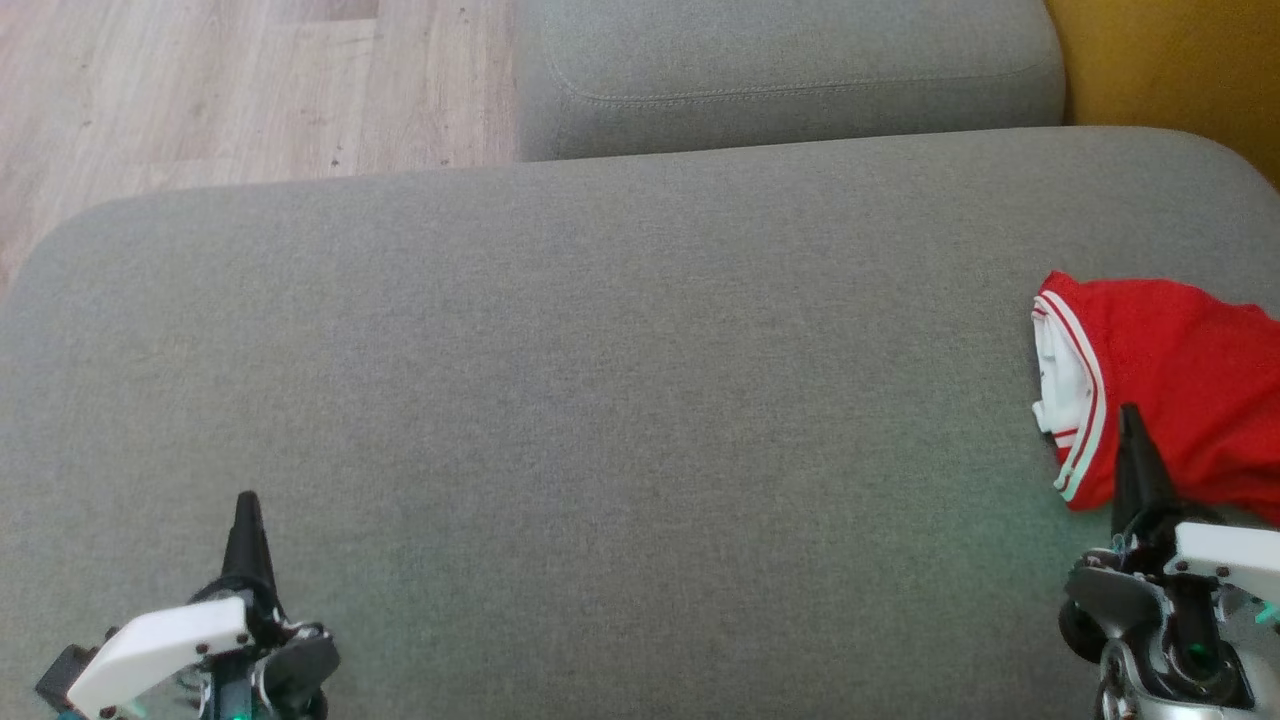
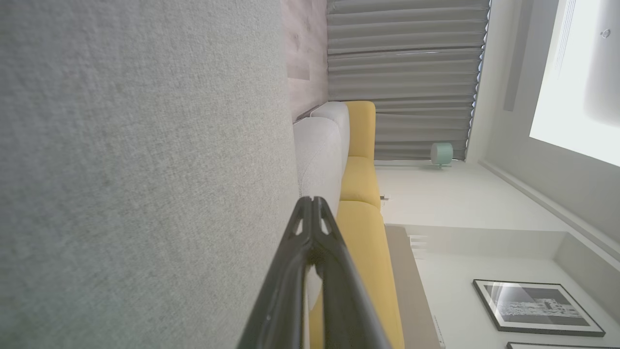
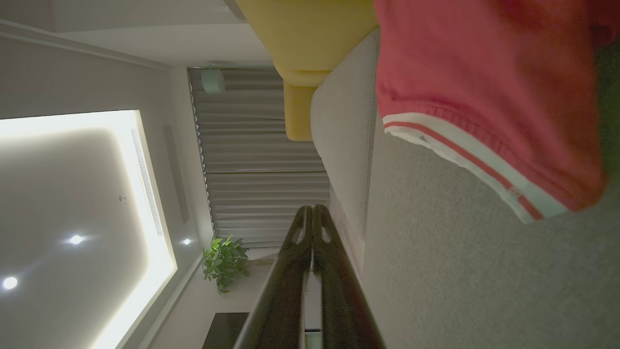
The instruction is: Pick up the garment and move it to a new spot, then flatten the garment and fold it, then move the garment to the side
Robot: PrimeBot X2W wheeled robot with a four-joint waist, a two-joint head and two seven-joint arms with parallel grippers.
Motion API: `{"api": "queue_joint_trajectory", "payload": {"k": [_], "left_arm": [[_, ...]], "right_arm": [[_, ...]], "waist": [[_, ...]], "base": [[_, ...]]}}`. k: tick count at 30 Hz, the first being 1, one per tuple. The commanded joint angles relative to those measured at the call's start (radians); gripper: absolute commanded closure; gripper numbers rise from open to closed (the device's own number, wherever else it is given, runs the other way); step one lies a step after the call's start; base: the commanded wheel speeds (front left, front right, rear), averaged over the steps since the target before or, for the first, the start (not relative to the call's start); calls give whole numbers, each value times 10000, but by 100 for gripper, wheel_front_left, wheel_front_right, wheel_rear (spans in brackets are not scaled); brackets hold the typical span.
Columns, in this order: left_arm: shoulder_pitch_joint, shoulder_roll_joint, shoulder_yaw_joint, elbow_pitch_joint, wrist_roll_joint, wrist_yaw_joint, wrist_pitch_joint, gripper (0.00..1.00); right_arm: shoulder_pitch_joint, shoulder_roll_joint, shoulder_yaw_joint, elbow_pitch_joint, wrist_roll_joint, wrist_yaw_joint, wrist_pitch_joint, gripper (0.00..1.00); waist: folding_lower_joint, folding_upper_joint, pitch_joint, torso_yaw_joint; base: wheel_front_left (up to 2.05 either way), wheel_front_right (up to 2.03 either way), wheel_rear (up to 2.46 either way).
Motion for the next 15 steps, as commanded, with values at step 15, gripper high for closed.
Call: {"api": "queue_joint_trajectory", "payload": {"k": [15], "left_arm": [[-507, 53, 418, -373, -101, -69, 75, 100]], "right_arm": [[-207, -47, 188, -437, 120, -7, 58, 100]], "waist": [[0, 0, 0, 0]], "base": [[0, 0, 0]]}}
